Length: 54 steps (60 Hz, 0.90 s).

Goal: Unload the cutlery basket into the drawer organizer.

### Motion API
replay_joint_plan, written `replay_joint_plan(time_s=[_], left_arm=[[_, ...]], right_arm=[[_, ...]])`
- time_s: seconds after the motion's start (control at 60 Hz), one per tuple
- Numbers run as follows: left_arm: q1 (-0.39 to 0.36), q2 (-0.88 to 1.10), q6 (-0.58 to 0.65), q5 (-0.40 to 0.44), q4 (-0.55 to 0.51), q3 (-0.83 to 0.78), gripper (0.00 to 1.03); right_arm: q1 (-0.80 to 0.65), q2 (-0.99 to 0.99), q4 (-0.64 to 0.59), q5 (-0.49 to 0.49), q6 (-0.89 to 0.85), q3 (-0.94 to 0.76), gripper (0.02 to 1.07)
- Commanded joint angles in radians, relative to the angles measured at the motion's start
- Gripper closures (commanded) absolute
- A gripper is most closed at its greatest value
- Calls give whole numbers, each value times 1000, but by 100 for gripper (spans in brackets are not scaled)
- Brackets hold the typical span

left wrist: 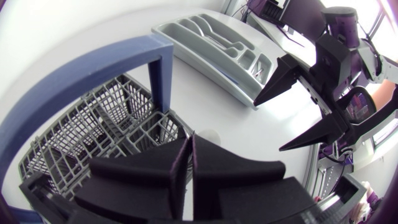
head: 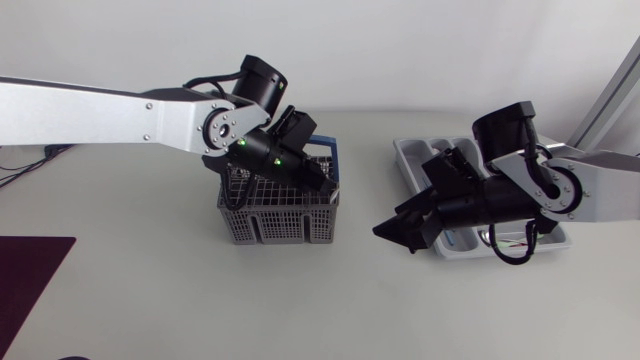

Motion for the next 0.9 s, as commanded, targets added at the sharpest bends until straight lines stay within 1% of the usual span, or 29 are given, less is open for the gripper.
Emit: replay_joint_plan(time_s=[0.0, 0.333, 0.583, 0.717, 0.783, 0.883], left_arm=[[4, -72, -14, 8, -12, 10, 99], [-1, -165, -20, 28, -51, -2, 99], [-27, -260, -22, 35, -89, -11, 99], [-47, -313, -14, 46, -126, -4, 99], [-59, -329, 0, 48, -149, 9, 99], [-76, -339, 34, 49, -209, 38, 99]], right_arm=[[-16, -24, 4, -5, -31, -31, 7], [-19, -122, 8, 4, -83, -71, 7], [-42, -252, 2, -4, -165, -111, 7], [-42, -318, -10, -22, -212, -136, 7], [-45, -340, -36, -45, -252, -142, 7], [-53, -383, -58, -73, -304, -154, 7]])
